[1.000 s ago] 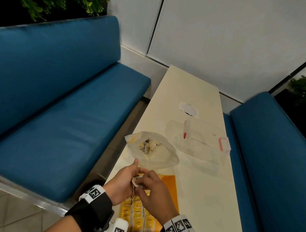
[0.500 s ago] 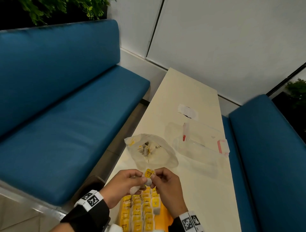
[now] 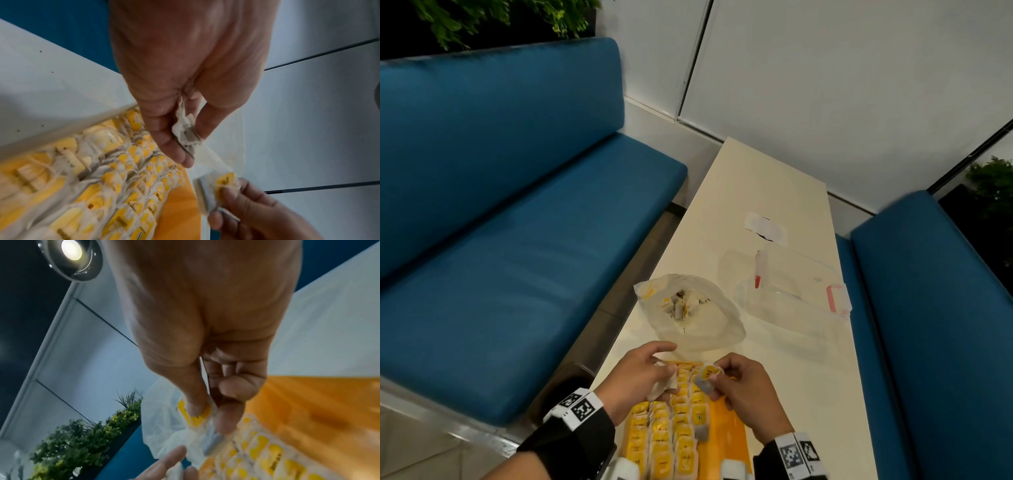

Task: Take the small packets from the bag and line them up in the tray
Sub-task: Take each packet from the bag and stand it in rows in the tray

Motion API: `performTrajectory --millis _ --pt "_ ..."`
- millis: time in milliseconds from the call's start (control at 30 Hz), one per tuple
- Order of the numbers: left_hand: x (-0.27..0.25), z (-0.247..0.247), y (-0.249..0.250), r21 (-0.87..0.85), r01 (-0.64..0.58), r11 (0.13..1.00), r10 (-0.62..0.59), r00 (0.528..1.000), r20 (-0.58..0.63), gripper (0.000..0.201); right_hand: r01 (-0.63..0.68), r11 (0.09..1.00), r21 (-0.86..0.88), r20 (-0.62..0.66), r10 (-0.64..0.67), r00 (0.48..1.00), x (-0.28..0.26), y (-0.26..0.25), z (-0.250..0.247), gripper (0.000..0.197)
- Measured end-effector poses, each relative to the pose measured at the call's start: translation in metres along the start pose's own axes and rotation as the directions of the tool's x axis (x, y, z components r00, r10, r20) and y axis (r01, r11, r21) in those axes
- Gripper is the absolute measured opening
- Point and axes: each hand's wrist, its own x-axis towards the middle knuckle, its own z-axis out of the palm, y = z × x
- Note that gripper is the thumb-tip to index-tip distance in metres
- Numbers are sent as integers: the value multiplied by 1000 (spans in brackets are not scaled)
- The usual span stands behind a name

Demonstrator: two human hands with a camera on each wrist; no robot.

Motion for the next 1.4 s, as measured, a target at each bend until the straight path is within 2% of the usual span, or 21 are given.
performTrajectory --millis 100,267,333,433,467,533,667,767,800,900,1100,1233,1333,1400 --pt "5 1 -4 11 38 999 -38 999 -5 40 -76 981 -176 83 91 992 -2 11 -5 9" --pt "10 3 -10 63 83 995 -80 996 -49 51 -151 869 -471 155 250 956 -2 22 2 28" --pt "11 4 -11 101 79 992 -73 995 -61 53 -131 806 -577 175 279 944 -1 22 8 29" --pt "12 7 -10 156 62 986 -53 997 -60 55 -76 709 -701 196 294 935 -1 25 18 19" --pt "12 8 -10 168 54 984 -45 997 -59 55 -82 693 -716 183 300 936 -1 27 21 23" --pt "12 10 -9 194 49 980 -38 997 -61 53 -107 678 -727 141 301 943 -1 31 26 30" --pt "14 9 -10 246 40 968 -26 998 -61 52 -129 669 -732 115 309 944 0 35 34 29" --pt "14 7 -9 272 29 962 -14 998 -56 50 -147 663 -734 89 308 947 2 37 37 7" --pt "14 7 -9 278 27 960 -12 998 -55 49 -154 664 -731 80 308 948 1 38 37 8" --pt "15 6 -8 293 23 956 -8 999 -52 48 -195 695 -692 41 308 950 1 46 41 30" --pt "14 5 -7 286 34 958 -22 999 -43 47 -270 728 -630 -19 333 943 2 49 45 48" --pt "12 5 -6 282 43 958 -35 999 -32 46 -254 735 -629 -19 312 950 1 46 44 15" --pt "10 5 -5 276 47 960 -42 999 -25 45 -252 739 -625 -30 300 954 2 43 45 19" --pt "9 6 -4 244 52 968 -49 999 -18 42 -248 750 -613 -26 295 955 2 41 47 13"
